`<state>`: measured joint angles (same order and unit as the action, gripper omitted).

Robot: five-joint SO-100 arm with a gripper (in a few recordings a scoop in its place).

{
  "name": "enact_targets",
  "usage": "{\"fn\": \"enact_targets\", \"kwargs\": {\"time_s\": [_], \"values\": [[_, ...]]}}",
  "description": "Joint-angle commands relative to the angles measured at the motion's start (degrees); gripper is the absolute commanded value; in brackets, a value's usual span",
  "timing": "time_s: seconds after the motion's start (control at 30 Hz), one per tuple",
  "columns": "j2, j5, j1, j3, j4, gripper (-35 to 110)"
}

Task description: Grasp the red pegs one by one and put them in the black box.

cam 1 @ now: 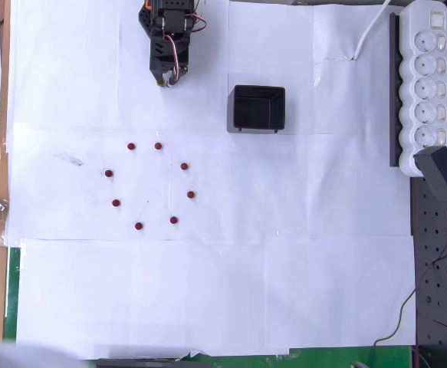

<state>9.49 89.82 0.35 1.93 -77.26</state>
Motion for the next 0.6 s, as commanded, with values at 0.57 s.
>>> {"fn": "enact_targets", "kwargs": {"time_s": [0.57], "values": [[-30.1,-16.3,-1.0,-0.4,44.9,8]]}}
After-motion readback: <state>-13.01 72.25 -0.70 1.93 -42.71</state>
